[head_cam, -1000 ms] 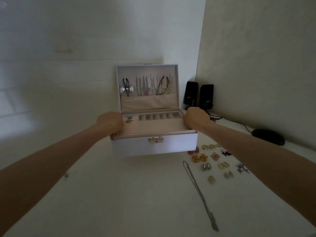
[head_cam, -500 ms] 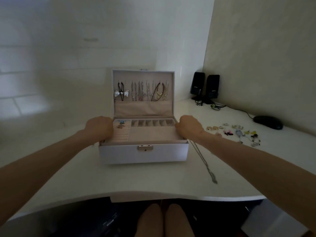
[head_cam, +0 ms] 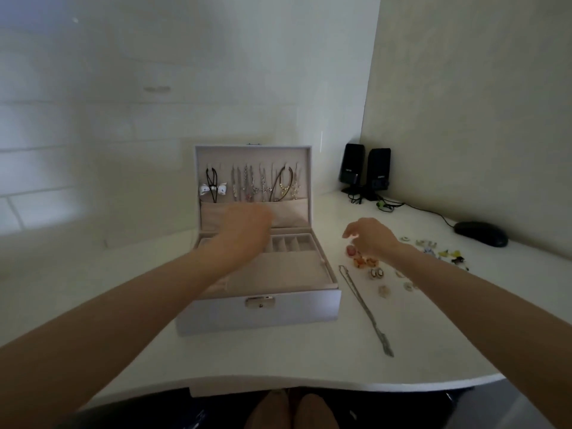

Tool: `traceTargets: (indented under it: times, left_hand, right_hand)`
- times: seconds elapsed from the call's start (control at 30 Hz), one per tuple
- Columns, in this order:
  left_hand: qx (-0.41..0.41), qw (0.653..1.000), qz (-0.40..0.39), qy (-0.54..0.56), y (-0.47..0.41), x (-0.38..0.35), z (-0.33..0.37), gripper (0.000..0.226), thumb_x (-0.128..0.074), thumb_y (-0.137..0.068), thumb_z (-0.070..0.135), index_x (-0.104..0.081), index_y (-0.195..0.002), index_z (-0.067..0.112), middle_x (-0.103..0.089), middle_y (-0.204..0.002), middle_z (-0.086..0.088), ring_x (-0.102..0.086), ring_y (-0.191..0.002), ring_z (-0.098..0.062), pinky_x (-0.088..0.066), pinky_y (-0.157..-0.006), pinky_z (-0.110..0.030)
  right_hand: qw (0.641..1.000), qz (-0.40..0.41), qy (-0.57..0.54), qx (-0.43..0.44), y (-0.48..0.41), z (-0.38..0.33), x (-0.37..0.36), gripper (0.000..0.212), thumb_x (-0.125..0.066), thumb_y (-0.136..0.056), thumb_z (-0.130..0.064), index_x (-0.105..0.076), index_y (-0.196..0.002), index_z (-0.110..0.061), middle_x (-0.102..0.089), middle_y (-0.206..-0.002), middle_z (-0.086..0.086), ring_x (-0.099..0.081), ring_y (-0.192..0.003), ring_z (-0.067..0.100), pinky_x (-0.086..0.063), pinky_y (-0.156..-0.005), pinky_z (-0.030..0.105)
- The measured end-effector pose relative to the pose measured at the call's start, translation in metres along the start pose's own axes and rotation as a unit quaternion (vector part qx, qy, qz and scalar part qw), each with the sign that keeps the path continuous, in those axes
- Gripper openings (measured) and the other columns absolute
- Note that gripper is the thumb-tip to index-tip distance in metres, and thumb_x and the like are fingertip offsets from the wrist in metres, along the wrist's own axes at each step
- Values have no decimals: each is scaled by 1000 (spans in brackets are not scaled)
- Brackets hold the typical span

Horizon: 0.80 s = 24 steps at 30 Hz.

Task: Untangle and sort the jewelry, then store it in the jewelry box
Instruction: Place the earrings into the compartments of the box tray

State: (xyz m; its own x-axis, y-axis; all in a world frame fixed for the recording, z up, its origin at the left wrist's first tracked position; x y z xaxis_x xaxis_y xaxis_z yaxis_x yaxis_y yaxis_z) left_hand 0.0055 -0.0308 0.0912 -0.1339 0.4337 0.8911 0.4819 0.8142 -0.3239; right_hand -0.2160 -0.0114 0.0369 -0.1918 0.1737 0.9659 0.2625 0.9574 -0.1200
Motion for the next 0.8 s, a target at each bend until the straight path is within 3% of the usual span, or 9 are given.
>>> traceTargets:
  times: [0.07, 0.17, 0.27, 0.37, 0.47, 0.53, 0.67, 0.8]
  left_hand:
    - [-53, 988, 43, 136, -19, 9, 33, 17, -43, -97, 18, -57, -103, 9, -63, -105, -8, -56, -87, -21, -39, -70, -29]
    - [-157, 956, 29, 244, -51, 2, 83, 24, -50, -95, 33, -56, -106, 12, -58, -110, -5, -50, -101, -20, -41, -86, -32]
    - [-213, 946, -46, 242, -82, -20, 125, 33, -56, -91, 40, -57, -114, 16, -58, -114, -4, -47, -110, -22, -35, -92, -34]
    - [-234, 953, -90, 168, -108, -41, 153, 40, -59, -87, 44, -57, -118, 17, -62, -113, -2, -51, -110, -22, -30, -92, -35]
    - [-241, 955, -122, 122, -119, -55, 170, 37, -64, -83, 43, -62, -110, 18, -65, -106, -1, -56, -102, -20, -27, -86, -33]
    - [-237, 953, -133, 134, -121, -62, 176, 29, -63, -85, 37, -64, -105, 16, -66, -104, -2, -57, -100, -20, -28, -86, -33]
    - [-217, 936, -164, 222, -123, -61, 172, 25, -71, -81, 28, -67, -99, 10, -68, -102, -7, -62, -97, -22, -44, -82, -31]
    - [-218, 933, -111, 264, -125, -23, 135, 26, -75, -77, 29, -63, -95, 14, -67, -97, 1, -55, -89, -13, -40, -70, -26]
  right_hand:
    - [1000, -13, 25, -5, -8, 14, -3, 36, -56, -89, -3, -63, -121, -18, -54, -131, 5, -50, -119, 21, -43, -97, 33]
    - [998, -29, 46, -3, -20, 28, -10, 38, -56, -89, -6, -61, -124, -18, -53, -133, 3, -48, -122, 20, -40, -101, 32]
    - [998, -40, 48, -2, -33, 35, -18, 35, -58, -89, -12, -63, -122, -21, -59, -128, -1, -53, -117, 16, -41, -97, 31]
    - [998, -51, 25, -10, -44, 43, -26, 31, -64, -87, -15, -67, -117, -19, -64, -120, 0, -58, -110, 17, -43, -92, 29]
    - [999, -48, 5, -2, -49, 46, -29, 24, -70, -82, -16, -70, -106, -14, -70, -106, 4, -61, -92, 16, -44, -69, 20]
    - [1000, -30, -4, 6, -49, 47, -27, 20, -73, -79, -17, -70, -99, -13, -71, -100, 4, -60, -83, 14, -37, -58, 17]
    - [999, -1, -30, -24, -45, 46, -15, 14, -72, -73, -10, -70, -87, -10, -70, -91, 5, -57, -76, 14, -37, -54, 16]
    - [981, 40, -188, -35, -32, 32, 9, 15, -77, -73, -9, -63, -68, -12, -72, -76, 6, -69, -71, 16, -46, -57, 15]
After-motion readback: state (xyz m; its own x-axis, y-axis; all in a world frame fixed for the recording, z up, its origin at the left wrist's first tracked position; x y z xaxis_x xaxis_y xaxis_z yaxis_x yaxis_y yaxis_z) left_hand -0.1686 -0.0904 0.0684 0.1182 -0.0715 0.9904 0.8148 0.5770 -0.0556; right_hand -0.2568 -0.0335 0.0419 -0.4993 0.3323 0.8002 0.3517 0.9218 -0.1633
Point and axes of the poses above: each hand's wrist, its own y-axis away from the middle knuckle, its own x-axis out of the back of the hand, z = x × y, the point moved 6 cm from there along -y, towards the middle knuckle
